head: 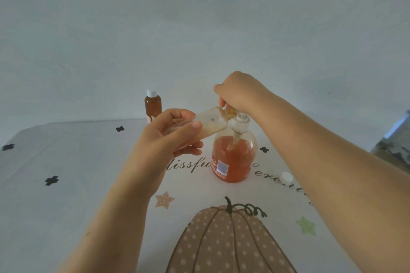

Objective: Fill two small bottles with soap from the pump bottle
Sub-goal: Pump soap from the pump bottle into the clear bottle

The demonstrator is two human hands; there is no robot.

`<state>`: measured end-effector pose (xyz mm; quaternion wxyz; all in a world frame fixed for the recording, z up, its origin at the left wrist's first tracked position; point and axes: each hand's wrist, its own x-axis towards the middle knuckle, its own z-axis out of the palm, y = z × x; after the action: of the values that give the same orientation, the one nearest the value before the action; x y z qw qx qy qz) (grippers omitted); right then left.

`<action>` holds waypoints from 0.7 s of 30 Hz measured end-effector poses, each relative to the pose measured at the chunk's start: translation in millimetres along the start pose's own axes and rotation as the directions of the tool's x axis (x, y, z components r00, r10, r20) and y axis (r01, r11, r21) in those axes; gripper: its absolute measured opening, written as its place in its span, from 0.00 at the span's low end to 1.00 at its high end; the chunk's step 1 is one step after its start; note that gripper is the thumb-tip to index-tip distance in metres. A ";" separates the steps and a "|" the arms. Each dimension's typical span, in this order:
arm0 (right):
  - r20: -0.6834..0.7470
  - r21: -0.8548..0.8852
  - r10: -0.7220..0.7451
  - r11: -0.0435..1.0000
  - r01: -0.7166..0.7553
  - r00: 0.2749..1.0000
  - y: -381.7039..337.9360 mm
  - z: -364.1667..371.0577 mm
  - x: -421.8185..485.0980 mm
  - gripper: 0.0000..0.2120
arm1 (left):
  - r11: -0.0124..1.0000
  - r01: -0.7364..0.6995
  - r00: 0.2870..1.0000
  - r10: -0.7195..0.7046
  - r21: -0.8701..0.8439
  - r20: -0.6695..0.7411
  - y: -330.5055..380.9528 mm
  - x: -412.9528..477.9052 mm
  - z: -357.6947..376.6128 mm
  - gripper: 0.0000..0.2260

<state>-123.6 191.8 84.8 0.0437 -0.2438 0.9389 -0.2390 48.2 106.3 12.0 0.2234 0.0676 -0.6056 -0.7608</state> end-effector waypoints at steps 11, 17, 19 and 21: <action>-0.019 -0.010 -0.009 1.000 0.008 1.000 1.3 1.6 -5.3 0.15 | 1.000 0.025 1.000 -0.025 0.011 -0.001 2.3 -0.3 -2.0 0.12; -0.034 -0.055 -0.084 0.995 0.082 0.996 -3.6 -9.6 -8.1 0.15 | 1.000 -0.004 1.000 0.004 -0.014 -0.002 3.8 -2.1 3.5 0.09; -0.025 -0.057 -0.094 0.994 0.092 0.995 -3.9 -8.8 -7.1 0.15 | 1.000 -0.007 1.000 0.007 -0.021 -0.008 3.7 -1.9 3.4 0.09; 0.005 -0.020 -0.094 0.995 0.094 0.996 -3.0 -8.9 -6.1 0.15 | 1.000 -0.004 1.000 0.004 -0.017 -0.002 3.2 -1.8 3.7 0.09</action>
<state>-118.6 196.3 93.9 0.0320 -0.2887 0.9287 -0.2307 49.3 109.9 15.7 0.2260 0.0652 -0.5990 -0.7654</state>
